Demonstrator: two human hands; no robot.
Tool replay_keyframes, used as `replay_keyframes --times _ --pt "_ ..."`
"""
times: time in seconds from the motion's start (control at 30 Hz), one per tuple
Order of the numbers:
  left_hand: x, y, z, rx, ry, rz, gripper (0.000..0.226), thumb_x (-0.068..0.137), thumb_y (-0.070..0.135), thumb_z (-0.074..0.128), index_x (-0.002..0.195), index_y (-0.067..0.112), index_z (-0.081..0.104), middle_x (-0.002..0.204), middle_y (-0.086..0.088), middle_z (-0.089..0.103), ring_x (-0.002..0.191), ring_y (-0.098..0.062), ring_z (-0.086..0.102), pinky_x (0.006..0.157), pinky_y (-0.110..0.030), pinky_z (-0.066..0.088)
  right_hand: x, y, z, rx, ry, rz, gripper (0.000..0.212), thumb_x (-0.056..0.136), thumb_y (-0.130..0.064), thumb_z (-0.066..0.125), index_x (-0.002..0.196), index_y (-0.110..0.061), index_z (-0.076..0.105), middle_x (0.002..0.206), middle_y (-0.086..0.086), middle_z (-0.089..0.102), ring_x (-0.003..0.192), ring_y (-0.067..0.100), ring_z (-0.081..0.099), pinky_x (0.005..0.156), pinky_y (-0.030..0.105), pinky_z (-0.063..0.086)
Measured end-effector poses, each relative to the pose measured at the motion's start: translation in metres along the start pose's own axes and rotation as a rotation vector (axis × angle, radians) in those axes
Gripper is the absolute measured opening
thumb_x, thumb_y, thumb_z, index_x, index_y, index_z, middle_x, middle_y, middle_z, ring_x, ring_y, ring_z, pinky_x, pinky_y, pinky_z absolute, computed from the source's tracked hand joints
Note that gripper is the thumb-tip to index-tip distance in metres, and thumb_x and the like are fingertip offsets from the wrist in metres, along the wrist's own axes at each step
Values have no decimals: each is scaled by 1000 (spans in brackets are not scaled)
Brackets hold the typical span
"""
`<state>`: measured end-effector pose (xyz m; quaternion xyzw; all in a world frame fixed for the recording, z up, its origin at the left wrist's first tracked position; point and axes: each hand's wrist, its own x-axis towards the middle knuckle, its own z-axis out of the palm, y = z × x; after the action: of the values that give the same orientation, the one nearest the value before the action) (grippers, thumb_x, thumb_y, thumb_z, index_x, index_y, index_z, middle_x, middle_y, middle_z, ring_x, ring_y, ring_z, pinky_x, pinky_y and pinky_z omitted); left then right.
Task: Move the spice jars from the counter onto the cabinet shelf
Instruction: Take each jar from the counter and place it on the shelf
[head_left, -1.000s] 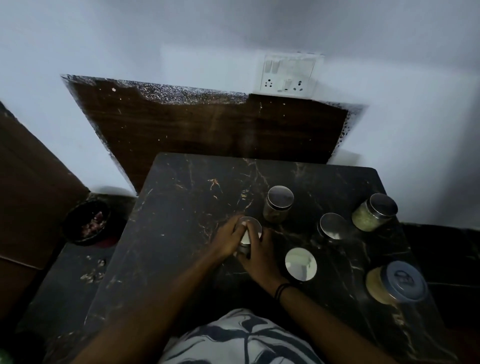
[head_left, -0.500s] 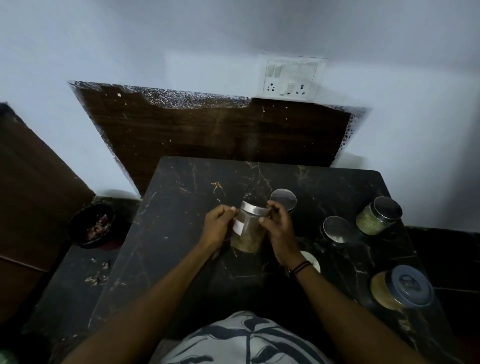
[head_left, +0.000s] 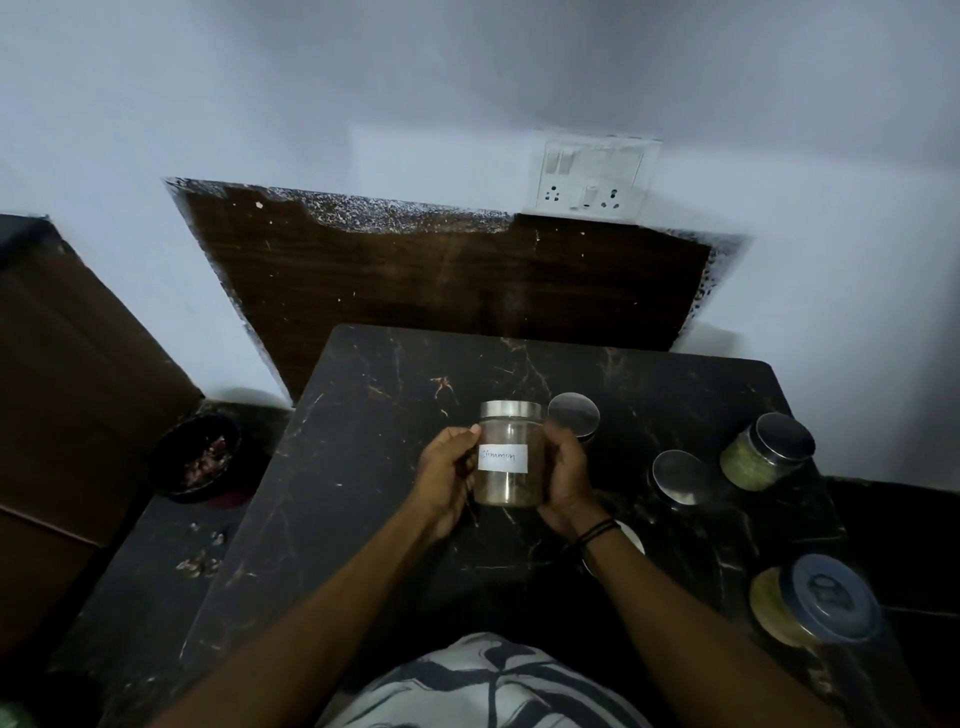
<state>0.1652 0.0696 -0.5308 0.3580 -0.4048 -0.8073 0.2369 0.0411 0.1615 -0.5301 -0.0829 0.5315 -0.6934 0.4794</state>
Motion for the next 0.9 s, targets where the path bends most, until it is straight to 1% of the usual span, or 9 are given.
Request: replay_keyframes --times 0.1,0.17,0.23,0.3,0.37,0.47,0.63,0.77,0.9 --pt "4 16 5 17 8 55 13 90 29 64 88 16 64 89 -7 74 75 -19 72 63 -36 59 -1 -16 12 4 15 -35 53 99 -39 38 129 0 56 125 30 62 116 46 59 100 62 44" --pt "11 34 12 1 -6 106 17 87 29 65 95 14 66 97 -12 74 83 -23 72 70 -40 60 2 -33 22 -10 7 -75 55 100 -39 36 127 3 57 123 31 63 113 44 61 100 60 45" --pt "16 60 24 -11 -13 161 30 85 30 68 106 9 66 106 -17 71 90 -28 68 77 -43 58 7 -56 35 -3 6 -123 55 101 -37 34 126 7 56 120 32 63 109 43 61 99 58 46" --pt "21 87 38 -7 -19 220 43 85 30 69 116 1 61 111 -21 67 94 -31 63 77 -42 55 11 -83 50 22 4 -200 46 102 -30 35 117 8 55 110 29 65 101 41 61 93 55 49" --pt "25 115 53 -1 -20 280 44 90 27 64 121 -3 57 112 -22 66 96 -30 61 74 -38 55 16 -112 65 30 -8 -287 28 103 -25 36 102 -5 56 92 14 67 86 26 64 76 41 53" --pt "25 162 76 -29 -45 378 32 95 22 60 117 0 61 106 -18 69 91 -26 65 69 -34 57 19 -154 87 58 -68 -401 20 103 -21 37 95 -14 54 83 4 66 75 16 65 63 29 54" --pt "15 236 120 -114 -116 515 4 91 18 64 91 14 67 86 -7 74 73 -17 70 60 -29 57 8 -224 121 110 -234 -575 19 97 -15 42 111 -7 53 98 11 69 88 25 67 75 37 55" --pt "2 293 153 -91 -141 652 2 87 22 69 85 22 70 89 -1 73 76 -14 66 70 -32 49 -6 -285 144 19 -292 -722 22 87 -14 48 109 -14 55 100 7 69 89 25 67 70 38 56" --pt "-10 340 176 -38 -154 789 9 89 24 68 95 18 71 91 2 74 75 -8 66 69 -28 50 -20 -332 163 -75 -308 -841 37 79 -24 50 115 -16 56 108 5 69 92 21 68 70 39 58"
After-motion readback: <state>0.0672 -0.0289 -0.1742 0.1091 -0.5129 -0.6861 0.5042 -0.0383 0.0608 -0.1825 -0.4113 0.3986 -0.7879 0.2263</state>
